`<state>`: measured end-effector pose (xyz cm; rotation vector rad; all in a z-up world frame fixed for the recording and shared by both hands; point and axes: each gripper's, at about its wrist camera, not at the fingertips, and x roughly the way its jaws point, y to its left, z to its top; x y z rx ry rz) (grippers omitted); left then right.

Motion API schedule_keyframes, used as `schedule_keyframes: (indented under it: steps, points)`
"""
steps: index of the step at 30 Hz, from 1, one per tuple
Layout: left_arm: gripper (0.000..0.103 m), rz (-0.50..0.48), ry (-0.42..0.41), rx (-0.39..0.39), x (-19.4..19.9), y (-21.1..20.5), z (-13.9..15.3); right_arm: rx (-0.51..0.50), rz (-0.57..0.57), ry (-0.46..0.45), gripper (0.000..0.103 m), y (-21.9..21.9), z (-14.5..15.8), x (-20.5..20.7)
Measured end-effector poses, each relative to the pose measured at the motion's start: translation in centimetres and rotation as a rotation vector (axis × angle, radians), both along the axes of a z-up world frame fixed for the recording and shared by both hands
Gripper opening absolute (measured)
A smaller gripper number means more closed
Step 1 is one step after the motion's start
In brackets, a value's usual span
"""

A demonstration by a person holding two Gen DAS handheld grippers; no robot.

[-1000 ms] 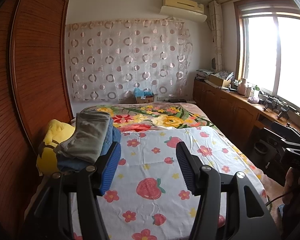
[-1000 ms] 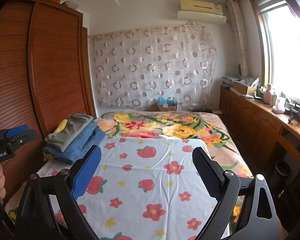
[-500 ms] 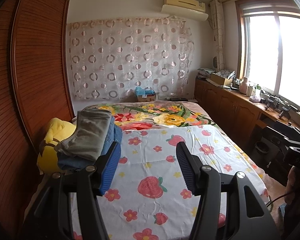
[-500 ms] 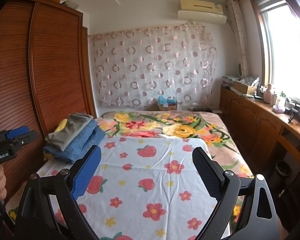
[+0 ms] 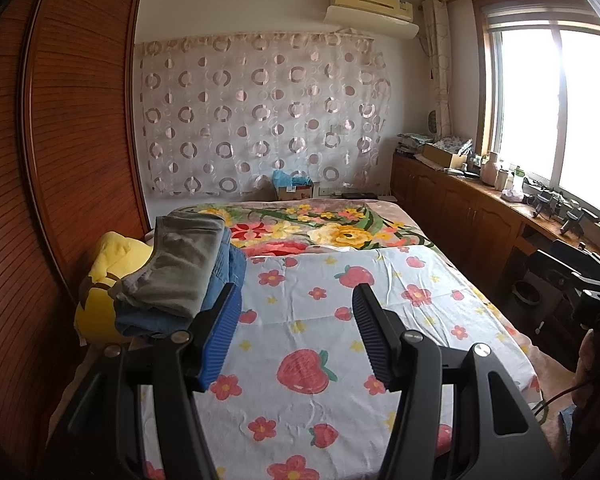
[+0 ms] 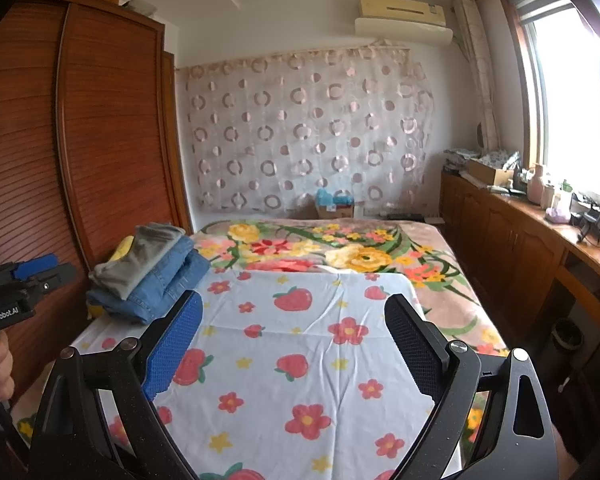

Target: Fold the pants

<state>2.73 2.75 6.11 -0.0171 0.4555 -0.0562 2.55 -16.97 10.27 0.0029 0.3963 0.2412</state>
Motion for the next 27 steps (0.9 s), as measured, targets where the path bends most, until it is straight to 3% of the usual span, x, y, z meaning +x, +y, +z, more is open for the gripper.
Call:
schedule_keyframes:
  steps: [27]
  points:
    - [0.058,0.003,0.002,0.002,0.16,-0.2,-0.05,-0.001,0.001,-0.001,0.094,0.02,0.02,-0.02]
